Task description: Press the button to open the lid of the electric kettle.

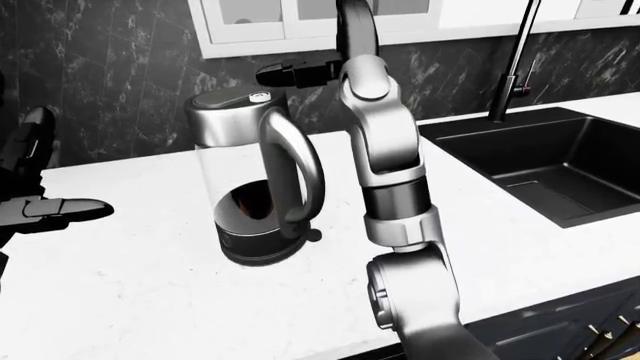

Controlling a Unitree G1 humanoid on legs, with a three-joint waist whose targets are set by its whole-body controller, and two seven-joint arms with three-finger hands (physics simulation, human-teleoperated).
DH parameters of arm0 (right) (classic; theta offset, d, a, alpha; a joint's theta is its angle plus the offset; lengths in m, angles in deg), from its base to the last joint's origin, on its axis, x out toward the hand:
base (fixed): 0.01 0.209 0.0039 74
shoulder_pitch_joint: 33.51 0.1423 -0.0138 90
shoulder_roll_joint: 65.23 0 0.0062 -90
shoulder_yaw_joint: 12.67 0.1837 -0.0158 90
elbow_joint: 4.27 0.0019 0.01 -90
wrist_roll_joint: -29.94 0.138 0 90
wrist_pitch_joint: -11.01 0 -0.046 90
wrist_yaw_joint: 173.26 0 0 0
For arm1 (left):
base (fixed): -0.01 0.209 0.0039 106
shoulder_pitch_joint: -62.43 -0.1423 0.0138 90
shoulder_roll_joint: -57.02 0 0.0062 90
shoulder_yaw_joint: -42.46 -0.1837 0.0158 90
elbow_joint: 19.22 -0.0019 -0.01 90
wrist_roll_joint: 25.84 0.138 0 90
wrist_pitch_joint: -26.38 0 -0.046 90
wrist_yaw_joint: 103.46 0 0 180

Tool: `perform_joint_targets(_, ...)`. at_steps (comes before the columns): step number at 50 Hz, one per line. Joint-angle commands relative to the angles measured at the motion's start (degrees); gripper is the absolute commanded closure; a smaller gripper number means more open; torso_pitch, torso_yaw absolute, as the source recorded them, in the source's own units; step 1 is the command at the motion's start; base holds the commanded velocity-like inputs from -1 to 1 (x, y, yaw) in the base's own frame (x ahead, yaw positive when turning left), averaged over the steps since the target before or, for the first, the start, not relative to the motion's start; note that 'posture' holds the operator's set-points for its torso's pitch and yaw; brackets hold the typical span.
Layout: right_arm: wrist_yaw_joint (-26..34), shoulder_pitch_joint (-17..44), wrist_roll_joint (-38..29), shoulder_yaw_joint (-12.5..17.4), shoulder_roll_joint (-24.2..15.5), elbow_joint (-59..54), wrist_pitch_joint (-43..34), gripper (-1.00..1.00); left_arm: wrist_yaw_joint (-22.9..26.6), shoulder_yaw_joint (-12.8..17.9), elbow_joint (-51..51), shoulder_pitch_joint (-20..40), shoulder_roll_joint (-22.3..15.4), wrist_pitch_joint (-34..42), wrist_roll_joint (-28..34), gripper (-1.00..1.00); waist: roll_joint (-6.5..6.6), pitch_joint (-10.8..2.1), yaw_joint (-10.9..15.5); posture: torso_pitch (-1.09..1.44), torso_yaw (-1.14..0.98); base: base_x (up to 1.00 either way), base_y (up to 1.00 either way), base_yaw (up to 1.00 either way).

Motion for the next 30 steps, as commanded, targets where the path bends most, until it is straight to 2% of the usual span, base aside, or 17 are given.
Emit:
perform_joint_targets(1,0.1,2.1,-0.3,0.2,-0.4,1.9,1.5,-1.00,0.0,0.5,1.1,1.3,-0.9,-1.4,0.0,-1.00,0.23,-0.58,0.0,-0.40,0.00,0.00,0.00,0.00)
perform_joint_targets(30,-0.9,2.5,-1.2,0.0,0.7,-0.1,1.9,-1.00,-0.2,0.8,1.3,1.4,-1.0,-1.0,-0.5,-1.00,0.33,-0.60,0.0,-0.40,0.00,0.00,0.00,0.00)
